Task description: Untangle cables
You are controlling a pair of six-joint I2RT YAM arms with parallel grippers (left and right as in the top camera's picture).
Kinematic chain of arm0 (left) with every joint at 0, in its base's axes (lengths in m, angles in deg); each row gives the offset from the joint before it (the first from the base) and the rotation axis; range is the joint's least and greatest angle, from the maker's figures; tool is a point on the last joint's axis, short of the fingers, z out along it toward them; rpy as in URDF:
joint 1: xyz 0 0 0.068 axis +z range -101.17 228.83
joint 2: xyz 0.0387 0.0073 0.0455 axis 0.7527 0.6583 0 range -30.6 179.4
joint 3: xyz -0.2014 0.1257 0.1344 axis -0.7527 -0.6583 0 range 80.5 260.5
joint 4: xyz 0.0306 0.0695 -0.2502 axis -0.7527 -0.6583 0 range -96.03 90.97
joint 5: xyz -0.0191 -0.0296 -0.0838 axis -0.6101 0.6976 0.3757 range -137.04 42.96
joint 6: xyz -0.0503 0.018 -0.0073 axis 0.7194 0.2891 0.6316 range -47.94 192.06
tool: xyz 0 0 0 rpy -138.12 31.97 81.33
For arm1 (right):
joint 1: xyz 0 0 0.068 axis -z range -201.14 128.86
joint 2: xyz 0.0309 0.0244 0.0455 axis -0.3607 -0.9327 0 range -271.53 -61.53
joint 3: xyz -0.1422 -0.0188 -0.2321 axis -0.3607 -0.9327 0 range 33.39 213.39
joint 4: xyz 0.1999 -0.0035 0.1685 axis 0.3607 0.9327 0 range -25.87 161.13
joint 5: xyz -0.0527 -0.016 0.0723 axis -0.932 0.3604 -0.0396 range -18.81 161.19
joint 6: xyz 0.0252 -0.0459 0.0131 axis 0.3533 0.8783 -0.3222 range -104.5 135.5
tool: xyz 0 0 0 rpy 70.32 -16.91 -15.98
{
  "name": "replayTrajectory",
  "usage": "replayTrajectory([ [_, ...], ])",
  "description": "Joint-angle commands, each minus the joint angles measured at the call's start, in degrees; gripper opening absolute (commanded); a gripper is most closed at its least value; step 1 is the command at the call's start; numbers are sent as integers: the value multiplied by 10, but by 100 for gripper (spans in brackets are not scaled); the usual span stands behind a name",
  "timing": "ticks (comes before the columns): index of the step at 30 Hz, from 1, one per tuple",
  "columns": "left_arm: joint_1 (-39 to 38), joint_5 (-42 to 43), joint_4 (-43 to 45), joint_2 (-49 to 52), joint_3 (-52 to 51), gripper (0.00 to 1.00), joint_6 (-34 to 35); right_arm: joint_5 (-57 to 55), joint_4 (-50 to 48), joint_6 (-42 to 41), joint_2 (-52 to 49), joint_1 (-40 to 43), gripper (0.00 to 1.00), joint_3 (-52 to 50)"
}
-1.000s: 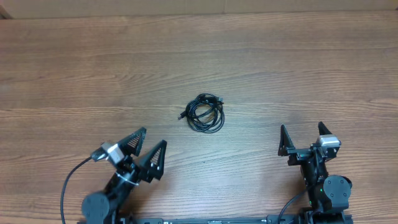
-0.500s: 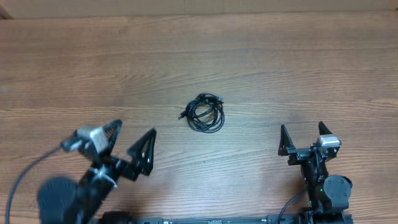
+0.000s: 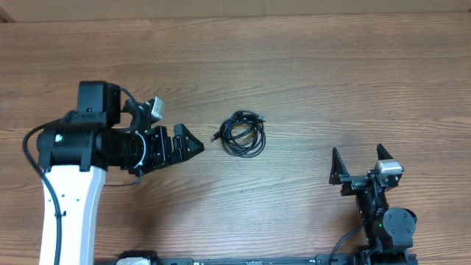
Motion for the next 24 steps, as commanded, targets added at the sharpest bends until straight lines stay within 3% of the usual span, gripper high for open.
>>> replayTrajectory([
  [1,3,-44,-19,17,10,99,-12,26,-38,-21,5,1,100,-6],
  [5,2,-62,-18,34,9,100,-10,374,-17,-280,5,1,100,-6],
  [7,2,-62,-18,40,7,99,-10,442,-35,-349,5,1,100,-6],
  [12,2,-62,-18,47,0,100,-10,467,-214,-388,5,2,100,31],
  [14,2,-62,-16,47,-3,100,-10,419,-192,-350,2,2,100,111],
  [19,2,-62,-8,47,-3,100,-10,284,237,-103,-139,2,100,450],
  [24,2,-62,10,47,-3,99,-8,273,591,-38,-402,1,100,725],
])
